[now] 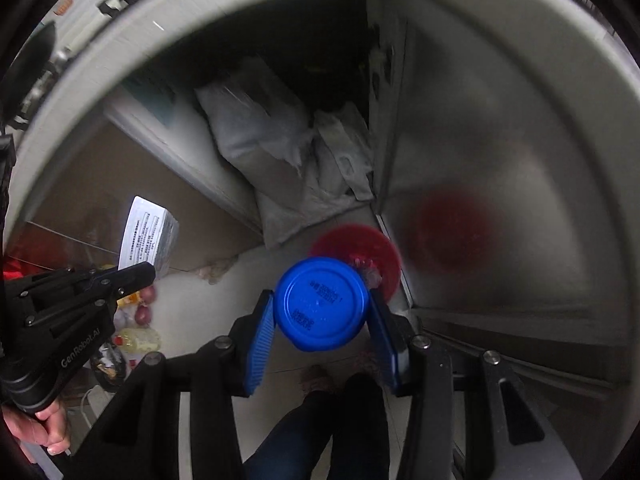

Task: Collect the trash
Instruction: 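Carry the paper packet and blue lid down toward the red bucket with both tools, then open the left tool to drop the paper packet into the red bucket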

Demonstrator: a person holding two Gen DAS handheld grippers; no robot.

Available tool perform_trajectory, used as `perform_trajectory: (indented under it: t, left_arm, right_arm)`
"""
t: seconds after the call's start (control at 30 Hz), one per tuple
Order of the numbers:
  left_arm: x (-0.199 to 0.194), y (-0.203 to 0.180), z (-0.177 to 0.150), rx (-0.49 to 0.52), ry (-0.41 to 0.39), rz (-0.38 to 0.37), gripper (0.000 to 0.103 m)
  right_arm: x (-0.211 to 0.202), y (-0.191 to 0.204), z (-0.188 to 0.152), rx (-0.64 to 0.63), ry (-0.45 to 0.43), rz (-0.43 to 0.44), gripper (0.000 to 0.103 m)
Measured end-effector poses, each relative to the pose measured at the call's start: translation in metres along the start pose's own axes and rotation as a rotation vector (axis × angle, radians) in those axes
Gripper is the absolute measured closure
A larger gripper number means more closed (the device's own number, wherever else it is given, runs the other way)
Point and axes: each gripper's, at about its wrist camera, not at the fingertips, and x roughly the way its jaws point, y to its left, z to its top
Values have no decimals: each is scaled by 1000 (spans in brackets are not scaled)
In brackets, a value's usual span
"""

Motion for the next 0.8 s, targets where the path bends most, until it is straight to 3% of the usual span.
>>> perform_trajectory:
  t: [0.17,0.43,0.6,0.63,0.67,0.73,0.8]
  left_arm:
    - [64,-9,5,58,21,-102,103]
    - [132,-27,24,152,40,-245,103]
    - [165,-44,37,183,86,-255,102]
    - [168,-46,38,192,90,-247,93]
    - [171,-48,40,198,91,-245,76]
    - [172,-49,41,209,87,-248,59]
    - [170,-49,42,219,85,-229,49]
  right_arm:
    - [56,-22,-6,20,3,-21,60]
    - [104,-52,-8,39,12,-77,60]
    - [120,-73,-10,88,26,-95,60]
    - [123,-77,-10,96,33,-99,60]
    - [126,-80,-9,101,38,-106,60]
    - [130,-82,-9,101,42,-119,60]
    - [131,-83,-8,101,47,-118,60]
